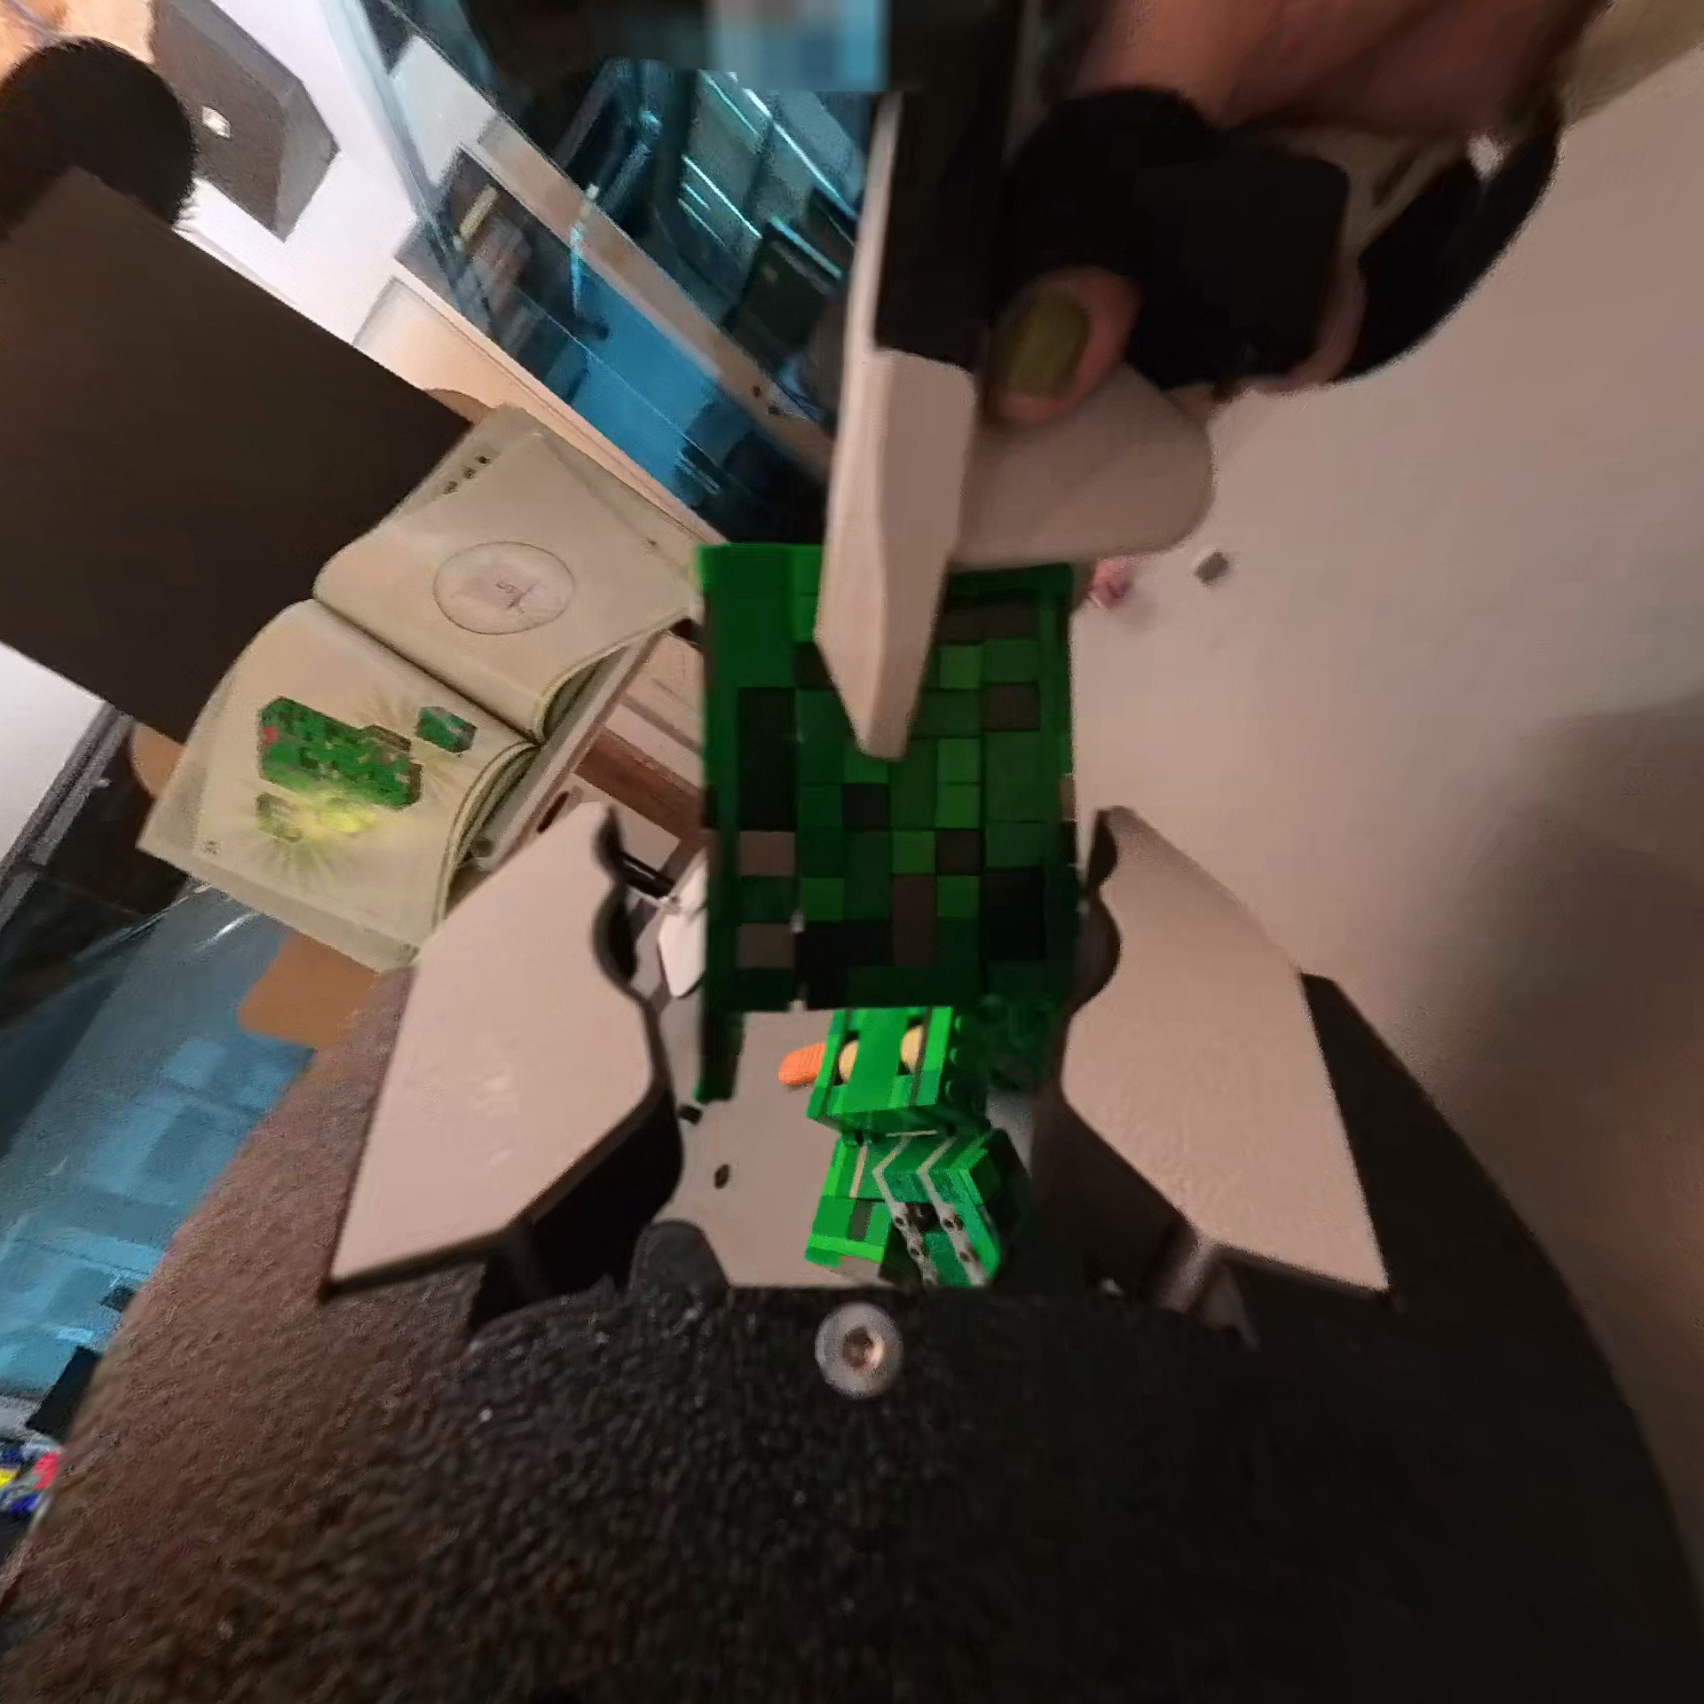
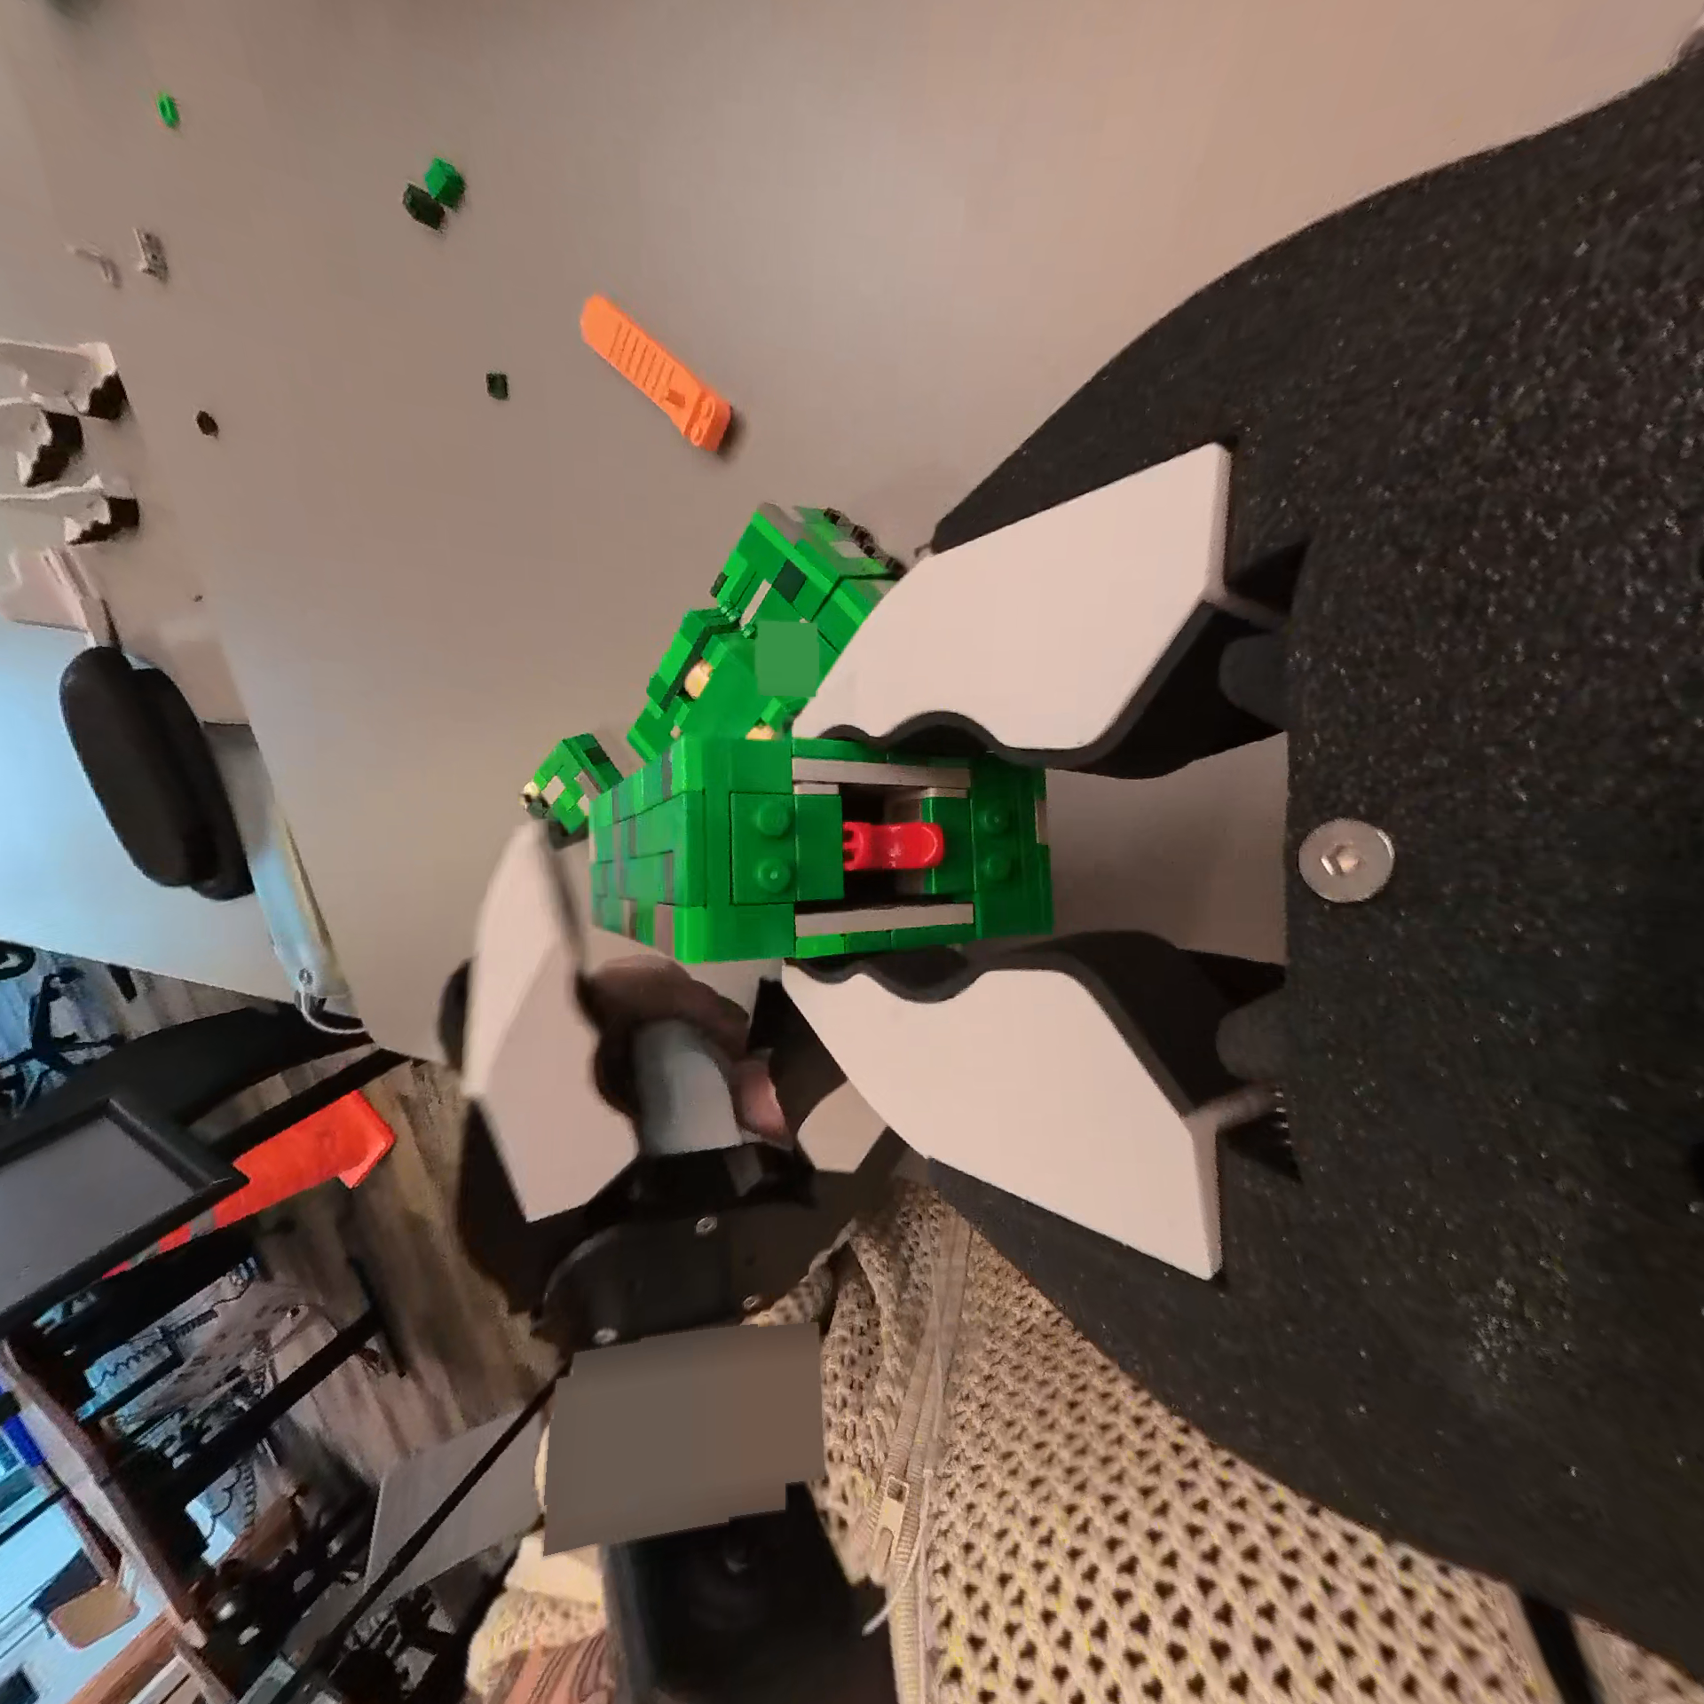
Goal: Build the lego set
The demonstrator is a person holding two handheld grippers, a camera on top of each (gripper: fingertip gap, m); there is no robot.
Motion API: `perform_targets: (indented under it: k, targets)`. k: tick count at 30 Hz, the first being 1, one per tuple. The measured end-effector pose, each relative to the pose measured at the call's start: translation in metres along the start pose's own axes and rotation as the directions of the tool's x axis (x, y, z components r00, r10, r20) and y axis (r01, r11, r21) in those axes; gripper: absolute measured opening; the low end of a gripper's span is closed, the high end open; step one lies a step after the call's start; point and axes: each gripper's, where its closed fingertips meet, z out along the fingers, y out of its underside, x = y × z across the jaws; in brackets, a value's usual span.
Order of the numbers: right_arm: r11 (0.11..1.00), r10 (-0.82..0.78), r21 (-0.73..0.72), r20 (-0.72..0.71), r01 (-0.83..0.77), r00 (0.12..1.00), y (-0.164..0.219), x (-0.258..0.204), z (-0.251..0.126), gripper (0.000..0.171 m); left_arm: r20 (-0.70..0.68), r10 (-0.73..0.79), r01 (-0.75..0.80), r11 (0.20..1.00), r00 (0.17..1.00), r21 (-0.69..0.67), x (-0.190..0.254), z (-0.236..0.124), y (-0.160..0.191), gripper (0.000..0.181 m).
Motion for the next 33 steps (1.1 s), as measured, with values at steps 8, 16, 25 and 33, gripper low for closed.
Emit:
perform_targets:
  k: [8, 16, 25, 33]
  targets:
    - [0.921, -0.078, 0.387, 0.051, 0.052, 0.996, 0.004, 0.003, -0.054, 0.037, -0.014, -0.311, 0.308, 0.935, 0.95, 0.177, -0.048, -0.032, -0.012, 0.115]
    - [0.653, -0.171, 0.708, 0.482, -0.267, 0.859, 0.004, -0.013, -0.115, 0.037, 0.057, -0.483, 0.46, 0.859, 0.874, 0.226, -0.073, -0.042, 0.04, 0.101]
    - [0.639, -0.093, 0.678, 0.536, -0.362, 0.839, 0.015, 0.003, -0.1, 0.037, -0.024, -0.533, 0.532, 0.837, 0.846, 0.13, -0.057, -0.037, 0.057, 0.097]
    - [0.65, -0.061, 0.667, 0.524, -0.365, 0.849, 0.017, 0.007, -0.094, 0.037, -0.29, -0.545, 0.554, 0.83, 0.786, -0.061, -0.005, -0.029, 0.064, 0.09]
